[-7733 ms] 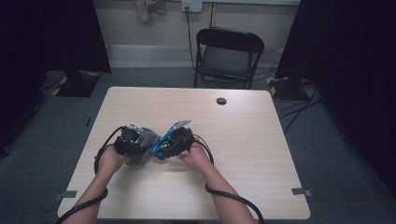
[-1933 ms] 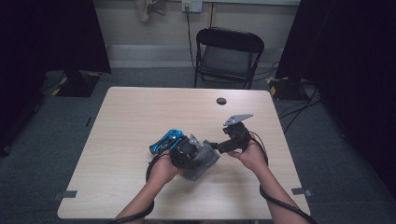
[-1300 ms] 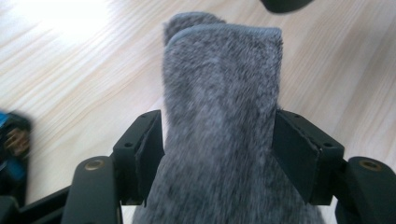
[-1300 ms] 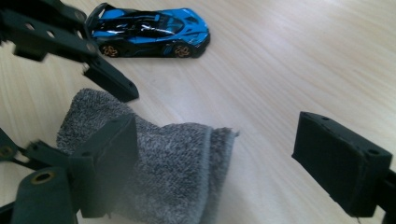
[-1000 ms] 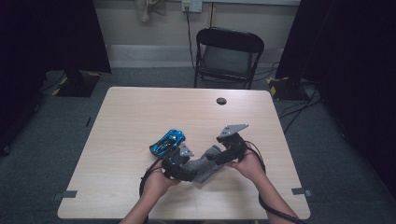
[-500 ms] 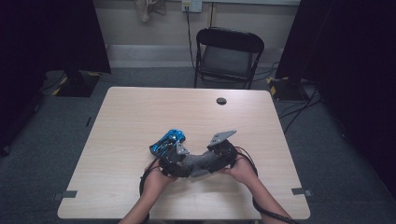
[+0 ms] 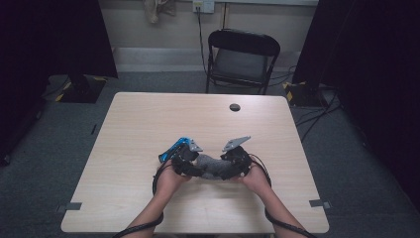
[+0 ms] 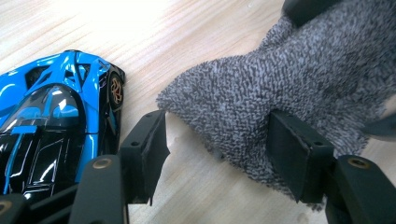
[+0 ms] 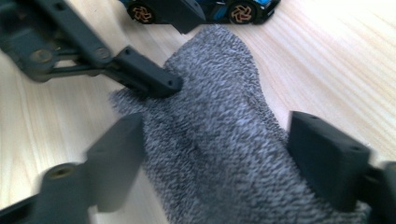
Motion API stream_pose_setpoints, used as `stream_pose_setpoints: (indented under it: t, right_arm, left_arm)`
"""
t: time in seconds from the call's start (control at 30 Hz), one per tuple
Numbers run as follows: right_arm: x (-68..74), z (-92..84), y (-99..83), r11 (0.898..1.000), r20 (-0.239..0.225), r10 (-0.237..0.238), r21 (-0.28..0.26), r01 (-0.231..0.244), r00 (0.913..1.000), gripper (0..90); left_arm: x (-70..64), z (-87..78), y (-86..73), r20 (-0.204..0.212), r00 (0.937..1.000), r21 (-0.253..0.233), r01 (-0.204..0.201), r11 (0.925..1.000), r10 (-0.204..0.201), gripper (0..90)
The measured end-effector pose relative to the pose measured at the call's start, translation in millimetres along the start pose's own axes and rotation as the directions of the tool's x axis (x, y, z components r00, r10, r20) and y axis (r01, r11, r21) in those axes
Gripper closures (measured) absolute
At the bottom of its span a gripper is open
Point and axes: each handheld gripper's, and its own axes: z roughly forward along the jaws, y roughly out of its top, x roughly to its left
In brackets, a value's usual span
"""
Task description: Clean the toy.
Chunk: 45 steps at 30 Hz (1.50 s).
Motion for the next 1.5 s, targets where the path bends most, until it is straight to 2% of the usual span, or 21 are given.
stream_pose_setpoints:
  t: [0.07, 0.1, 0.13, 0.23, 0.27, 0.33, 0.37, 0.43, 0.5, 0.57, 0.73, 0.9, 0.97, 1.03, 1.2, 1.23, 1.3, 1.37, 1.5]
  right_arm:
    - [-1.6, 3.0, 3.0, 1.0, 0.029, -0.014, 0.018, 0.014, 0.9995, 25.0]
    - [-2.1, 5.3, 3.3, 1.0, 0.02, -0.014, 0.017, 0.014, 0.9997, 26.5]
    - [-2.2, 8.1, 3.2, 1.0, 0.016, -0.018, 0.021, 0.018, 0.9997, 27.8]
    - [0.3, 14.8, -1.1, 0.997, 0.028, -0.061, 0.049, 0.06, 0.9977, 32.7]
    - [1.0, 15.8, -3.0, 0.996, 0.038, -0.072, 0.055, 0.07, 0.9967, 35.0]
    - [-0.2, 15.5, -5.6, 0.998, 0.052, -0.051, 0.036, 0.049, 0.9974, 40.4]
    - [-1.0, 14.9, -7.0, 0.998, 0.06, -0.047, 0.034, 0.045, 0.9971, 44.4]
    - [-1.1, 14.4, -9.7, 0.999, 0.073, -0.028, 0.022, 0.027, 0.9969, 45.7]
    - [0.2, 14.9, -12.9, 0.999, 0.085, -0.047, 0.005, 0.047, 0.9952, 47.2]
    - [0.2, 14.7, -15.4, 0.999, 0.093, -0.033, -0.013, 0.034, 0.9951, 51.0]
    - [-0.8, 14.4, -18.2, 0.999, 0.1, -0.018, -0.036, 0.022, 0.9948, 54.0]
    - [-1.5, 14.5, -18.6, 0.999, 0.102, -0.01, -0.04, 0.015, 0.9947, 55.4]
    - [-1.9, 14.4, -19.0, 0.999, 0.099, -0.007, -0.043, 0.012, 0.995, 55.7]
    - [-2.2, 14.4, -19.3, 0.999, 0.099, -0.007, -0.046, 0.012, 0.9951, 55.8]
    - [-2.4, 14.3, -19.8, 0.999, 0.098, -0.005, -0.05, 0.01, 0.9952, 56.2]
    - [-2.4, 14.3, -19.8, 0.999, 0.098, -0.006, -0.05, 0.011, 0.9952, 56.2]
    - [-2.2, 14.3, -20.2, 0.999, 0.098, -0.003, -0.052, 0.008, 0.9951, 56.2]
    - [-2.0, 14.4, -20.0, 0.999, 0.1, -0.001, -0.052, 0.007, 0.9949, 56.3]
    - [-2.2, 14.4, -19.2, 0.999, 0.099, -0.004, -0.046, 0.009, 0.9951, 56.3]
  left_arm:
    - [3.8, -5.4, 2.6, 0.007, 1.0, -0.01, -0.002, 1.0, 0.002, 36.7]
    - [6.9, -8.5, 3.7, 0.022, 0.9997, -0.011, 0.005, 0.9999, -0.005, 35.9]
    - [10.4, -11.6, 4.2, 0.02, 0.9998, -0.01, 0.007, 0.9999, -0.006, 35.0]
    - [22.9, -20.5, 3.9, 0.002, 0.9998, 0.008, -0.017, 0.9998, 0.017, 30.9]
    - [27.5, -22.3, 3.6, -0.02, 0.9996, 0.016, -0.021, 0.9997, 0.022, 29.8]
    - [38.4, -25.5, 2.7, -0.038, 0.9989, 0.02, -0.028, 0.9994, 0.029, 25.6]
    - [44.1, -26.8, 2.3, -0.049, 0.9987, 0.027, -0.014, 0.9995, 0.015, 25.0]
    - [54.6, -28.2, 1.1, -0.062, 0.998, 0.025, 0.014, 0.9996, -0.012, 23.3]
    - [64.3, -27.9, 1.0, -0.08, 0.9961, 0.032, 0.039, 0.9987, -0.036, 20.5]
    - [73.5, -25.6, 1.8, -0.076, 0.9941, 0.033, 0.08, 0.9963, -0.077, 18.6]
    - [90.1, -14.1, 6.5, -0.078, 0.9891, 0.049, 0.129, 0.9904, -0.125, 17.5]
    - [91.5, -0.1, 11.7, -0.062, 0.9908, 0.067, 0.124, 0.99, -0.12, 16.0]
    - [91.4, 3.2, 12.3, -0.078, 0.9907, 0.076, 0.118, 0.9902, -0.112, 16.1]
    - [91.3, 6.1, 11.5, -0.063, 0.9913, 0.079, 0.12, 0.9896, -0.115, 16.0]
    - [87.2, 10.4, 10.1, -0.058, 0.9964, 0.098, 0.068, 0.9928, -0.063, 15.2]
    - [86.0, 12.2, 9.9, -0.061, 0.9953, 0.086, 0.08, 0.9931, -0.075, 15.3]
    - [86.2, 15.1, 9.3, -0.039, 0.9943, 0.097, 0.103, 0.99, -0.099, 15.9]
    - [85.8, 19.0, 7.9, -0.057, 0.9935, 0.1, 0.103, 0.9896, -0.098, 15.9]
    - [87.3, 22.9, 5.7, -0.056, 0.9927, 0.102, 0.112, 0.9884, -0.107, 15.3]
